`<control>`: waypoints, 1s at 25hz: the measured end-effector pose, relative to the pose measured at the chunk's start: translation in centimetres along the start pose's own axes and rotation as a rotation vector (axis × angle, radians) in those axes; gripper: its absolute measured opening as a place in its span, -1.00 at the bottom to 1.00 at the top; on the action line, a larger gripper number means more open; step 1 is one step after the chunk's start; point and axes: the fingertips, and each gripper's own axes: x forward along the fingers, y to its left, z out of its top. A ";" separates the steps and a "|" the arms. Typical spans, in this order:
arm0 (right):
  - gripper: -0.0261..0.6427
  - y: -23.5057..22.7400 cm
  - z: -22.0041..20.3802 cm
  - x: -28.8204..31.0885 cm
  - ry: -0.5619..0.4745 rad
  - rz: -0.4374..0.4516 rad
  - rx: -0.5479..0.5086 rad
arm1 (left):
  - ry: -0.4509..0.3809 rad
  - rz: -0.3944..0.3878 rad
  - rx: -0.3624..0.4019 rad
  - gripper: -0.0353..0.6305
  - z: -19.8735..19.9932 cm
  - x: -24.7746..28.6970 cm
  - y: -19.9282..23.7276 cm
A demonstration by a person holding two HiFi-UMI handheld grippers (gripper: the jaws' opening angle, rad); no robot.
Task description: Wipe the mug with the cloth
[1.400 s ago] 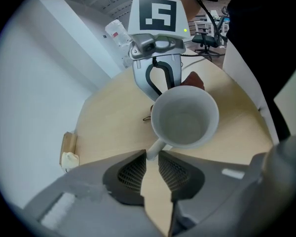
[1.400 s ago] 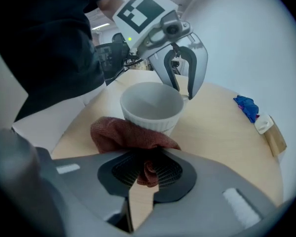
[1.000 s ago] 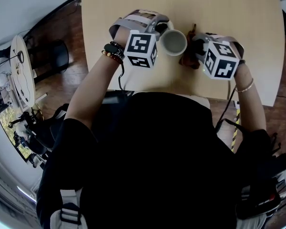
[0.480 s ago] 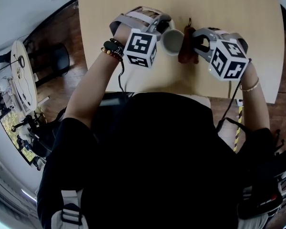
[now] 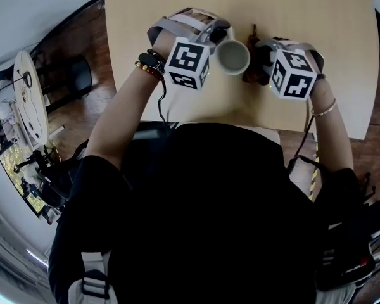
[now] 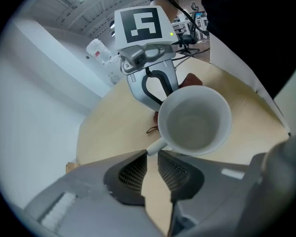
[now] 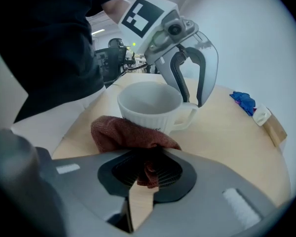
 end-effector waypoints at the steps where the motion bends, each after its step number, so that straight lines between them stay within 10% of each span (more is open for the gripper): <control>1: -0.74 0.0 0.1 -0.1 -0.015 0.006 0.016 | -0.006 -0.006 -0.006 -0.67 0.0 0.0 0.0; 12: -0.74 -1.5 3.0 -5.0 -0.311 0.072 0.105 | -0.085 -0.066 -0.017 -0.66 0.9 0.0 -0.2; 25: -0.74 -1.5 1.3 -0.2 -0.146 0.207 -0.058 | -0.128 -0.089 -0.022 -0.67 1.1 0.1 -0.5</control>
